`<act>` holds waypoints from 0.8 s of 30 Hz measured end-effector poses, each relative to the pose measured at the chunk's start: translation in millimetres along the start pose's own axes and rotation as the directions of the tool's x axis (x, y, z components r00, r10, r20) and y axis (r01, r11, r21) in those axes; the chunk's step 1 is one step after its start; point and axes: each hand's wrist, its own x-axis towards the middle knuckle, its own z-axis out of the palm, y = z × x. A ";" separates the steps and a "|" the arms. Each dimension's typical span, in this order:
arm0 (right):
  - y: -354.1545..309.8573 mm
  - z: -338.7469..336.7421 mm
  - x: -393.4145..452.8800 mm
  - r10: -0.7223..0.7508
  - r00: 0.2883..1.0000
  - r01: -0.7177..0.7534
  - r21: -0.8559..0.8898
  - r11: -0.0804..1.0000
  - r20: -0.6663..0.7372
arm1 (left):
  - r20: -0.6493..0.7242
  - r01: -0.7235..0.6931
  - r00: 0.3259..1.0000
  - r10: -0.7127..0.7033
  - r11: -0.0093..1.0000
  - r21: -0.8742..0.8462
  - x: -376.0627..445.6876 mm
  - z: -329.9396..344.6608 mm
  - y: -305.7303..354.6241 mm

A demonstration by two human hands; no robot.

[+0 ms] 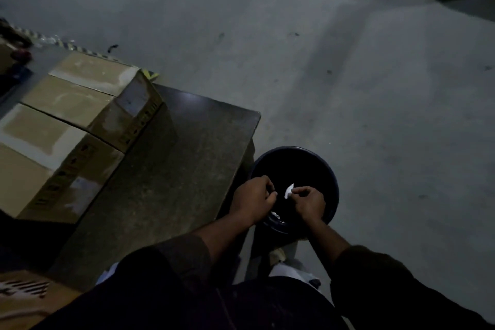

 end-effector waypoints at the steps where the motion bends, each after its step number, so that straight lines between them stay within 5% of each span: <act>1: 0.4 0.2 2.6 0.012 1.000 -0.012 -0.011 1.000 -0.003 | 0.000 0.002 1.000 -0.002 1.000 0.001 1.6 0.6 -0.6; 24: -29.9 14.0 -3.2 -0.120 0.991 0.128 -0.175 0.976 0.055 | -0.086 0.069 0.993 -0.080 0.990 -0.123 3.9 -3.5 -10.9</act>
